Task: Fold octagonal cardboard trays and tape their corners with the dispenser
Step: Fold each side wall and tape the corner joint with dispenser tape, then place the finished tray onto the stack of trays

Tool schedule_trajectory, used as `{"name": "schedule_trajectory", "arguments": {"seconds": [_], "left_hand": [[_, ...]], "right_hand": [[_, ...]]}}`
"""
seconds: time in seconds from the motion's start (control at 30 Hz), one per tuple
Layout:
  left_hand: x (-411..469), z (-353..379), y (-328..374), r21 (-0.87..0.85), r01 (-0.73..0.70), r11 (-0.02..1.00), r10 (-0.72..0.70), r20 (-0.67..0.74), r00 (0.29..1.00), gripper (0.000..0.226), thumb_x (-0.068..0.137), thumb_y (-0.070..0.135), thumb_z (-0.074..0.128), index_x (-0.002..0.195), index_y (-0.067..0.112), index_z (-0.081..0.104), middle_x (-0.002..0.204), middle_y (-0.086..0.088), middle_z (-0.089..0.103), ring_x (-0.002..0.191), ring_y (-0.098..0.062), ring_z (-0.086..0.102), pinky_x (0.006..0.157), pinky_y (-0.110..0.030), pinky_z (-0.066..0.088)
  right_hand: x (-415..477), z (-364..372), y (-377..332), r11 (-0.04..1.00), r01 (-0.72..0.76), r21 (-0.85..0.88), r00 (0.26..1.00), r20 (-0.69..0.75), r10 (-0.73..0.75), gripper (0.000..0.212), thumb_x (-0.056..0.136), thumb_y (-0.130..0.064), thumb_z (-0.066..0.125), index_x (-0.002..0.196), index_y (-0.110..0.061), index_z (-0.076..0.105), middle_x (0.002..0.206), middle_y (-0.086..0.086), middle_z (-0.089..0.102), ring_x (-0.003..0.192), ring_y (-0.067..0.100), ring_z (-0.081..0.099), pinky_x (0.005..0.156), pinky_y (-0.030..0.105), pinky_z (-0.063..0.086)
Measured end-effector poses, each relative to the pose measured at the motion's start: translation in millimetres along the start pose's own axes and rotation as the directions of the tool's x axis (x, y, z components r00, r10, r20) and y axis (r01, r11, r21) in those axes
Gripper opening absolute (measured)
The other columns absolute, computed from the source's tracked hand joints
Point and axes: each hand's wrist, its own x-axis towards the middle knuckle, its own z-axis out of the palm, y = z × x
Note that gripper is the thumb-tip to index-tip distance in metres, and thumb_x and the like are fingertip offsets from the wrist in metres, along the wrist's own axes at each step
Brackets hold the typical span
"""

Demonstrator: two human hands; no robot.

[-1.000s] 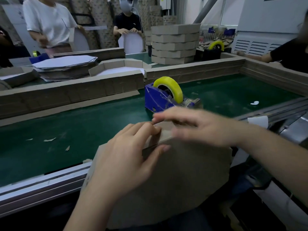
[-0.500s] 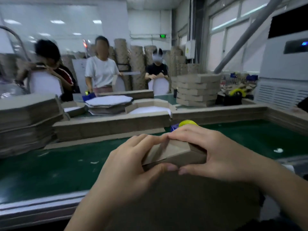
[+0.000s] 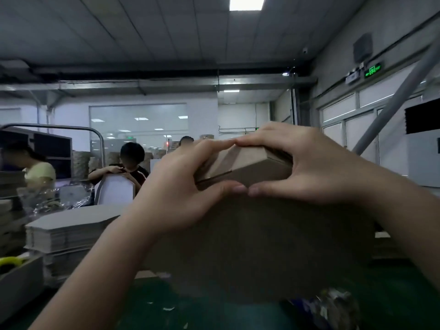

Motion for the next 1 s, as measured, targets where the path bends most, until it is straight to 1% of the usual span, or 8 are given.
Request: {"name": "schedule_trajectory", "arguments": {"seconds": [0.1,0.17,0.33,0.43,0.63,0.7,0.83,1.0], "left_hand": [[2.0,10.8,-13.8,0.105,-0.073,0.992,0.077,-0.032,0.997,0.066,0.077,0.056,0.060,0.136,0.029,0.048,0.113,-0.003,0.062,0.105,-0.019,0.057,0.088,-0.040,0.047],[3.3,24.2,-27.2,0.204,-0.151,0.967,0.164,-0.046,0.985,0.068,0.081,0.050,0.062,0.138,0.015,0.048,0.115,-0.005,0.058,0.104,-0.021,0.053,0.087,-0.034,0.044],[7.0,70.8,-78.5,0.484,-0.247,0.840,0.286,-0.008,0.958,0.081,0.073,0.020,0.072,0.144,0.005,0.036,0.121,-0.015,0.053,0.105,-0.031,0.047,0.089,-0.040,0.038],[7.5,107.0,-115.8,0.546,-0.230,0.805,0.280,-0.008,0.960,0.070,0.076,0.016,0.061,0.141,-0.001,0.042,0.118,-0.017,0.056,0.105,-0.031,0.046,0.093,-0.040,0.035],[-3.4,177.1,-198.5,0.470,-0.040,0.882,0.062,-0.030,0.998,0.076,0.072,0.010,0.073,0.143,0.009,0.046,0.138,-0.010,0.051,0.130,-0.030,0.045,0.118,-0.046,0.022],[-15.1,194.5,-229.4,0.412,0.052,0.910,-0.033,-0.052,0.998,0.070,0.074,0.008,0.076,0.139,0.009,0.051,0.141,-0.010,0.049,0.131,-0.031,0.045,0.114,-0.048,0.030],[-41.5,226.5,-288.6,0.303,0.212,0.929,-0.173,-0.151,0.973,0.042,0.079,0.010,0.076,0.120,0.010,0.066,0.127,-0.009,0.060,0.113,-0.030,0.059,0.086,-0.044,0.053],[-62.4,256.7,-338.1,0.106,0.375,0.921,-0.353,-0.184,0.917,0.030,0.092,0.029,0.053,0.112,0.015,0.069,0.112,0.003,0.063,0.105,-0.014,0.058,0.083,-0.018,0.046]], "right_hand": [[5.4,9.7,8.0,0.985,0.047,-0.168,0.998,-0.036,-0.054,0.081,0.073,-0.055,0.066,0.144,-0.023,0.044,0.121,-0.005,0.053,0.109,0.014,0.055,0.092,0.038,0.048],[8.0,21.5,18.7,0.959,0.069,-0.276,0.994,-0.065,-0.090,0.087,0.076,-0.050,0.070,0.149,-0.018,0.035,0.122,0.000,0.053,0.105,0.021,0.057,0.086,0.044,0.051],[17.5,67.9,61.1,0.859,0.082,-0.506,0.980,-0.116,-0.162,0.082,0.068,-0.034,0.084,0.136,-0.002,0.050,0.106,0.015,0.061,0.084,0.031,0.062,0.067,0.042,0.056],[28.6,109.2,96.6,0.815,0.051,-0.577,0.974,-0.150,-0.167,0.065,0.064,-0.031,0.082,0.117,0.000,0.063,0.093,0.016,0.062,0.074,0.031,0.060,0.061,0.037,0.050],[59.2,204.9,180.2,0.739,0.008,-0.673,0.979,-0.144,-0.142,0.053,0.059,-0.020,0.081,0.106,-0.002,0.065,0.087,0.013,0.061,0.073,0.030,0.060,0.059,0.035,0.045],[69.5,238.2,207.3,0.717,-0.012,-0.697,0.986,-0.130,-0.109,0.055,0.055,-0.019,0.081,0.105,-0.002,0.066,0.086,0.012,0.061,0.072,0.029,0.061,0.057,0.032,0.043],[83.5,306.4,255.1,0.715,-0.038,-0.698,0.998,-0.067,-0.012,0.056,0.048,-0.019,0.081,0.100,-0.004,0.068,0.080,0.009,0.058,0.065,0.026,0.058,0.049,0.028,0.038],[93.2,386.5,308.7,0.720,-0.051,-0.692,0.995,0.025,0.094,0.052,0.049,-0.015,0.084,0.096,-0.002,0.067,0.080,0.011,0.061,0.063,0.026,0.060,0.045,0.029,0.042]]}}
